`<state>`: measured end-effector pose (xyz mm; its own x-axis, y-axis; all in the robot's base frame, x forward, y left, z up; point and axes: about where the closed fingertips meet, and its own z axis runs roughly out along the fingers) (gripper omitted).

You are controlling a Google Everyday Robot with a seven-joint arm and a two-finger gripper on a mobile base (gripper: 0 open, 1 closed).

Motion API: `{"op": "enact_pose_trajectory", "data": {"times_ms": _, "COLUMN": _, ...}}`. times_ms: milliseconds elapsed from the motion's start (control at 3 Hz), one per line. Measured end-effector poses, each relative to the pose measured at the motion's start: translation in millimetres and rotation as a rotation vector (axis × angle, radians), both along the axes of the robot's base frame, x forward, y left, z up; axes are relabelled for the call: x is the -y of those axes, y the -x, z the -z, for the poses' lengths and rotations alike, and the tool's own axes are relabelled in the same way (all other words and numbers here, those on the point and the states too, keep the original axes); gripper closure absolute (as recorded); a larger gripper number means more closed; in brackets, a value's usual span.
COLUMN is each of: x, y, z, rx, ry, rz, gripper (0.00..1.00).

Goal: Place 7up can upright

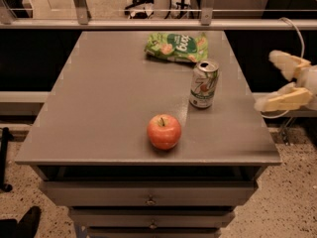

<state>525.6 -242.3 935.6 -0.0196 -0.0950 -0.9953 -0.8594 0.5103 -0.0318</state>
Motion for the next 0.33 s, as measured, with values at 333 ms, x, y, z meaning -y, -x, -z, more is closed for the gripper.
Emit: {"op": "enact_pose_trajectory", "data": {"times_ms": 333, "x": 5.7, "y": 2.4, "z": -1.0, "rx": 0.002, "ry": 0.001, "rz": 0.011, "gripper": 0.00}}
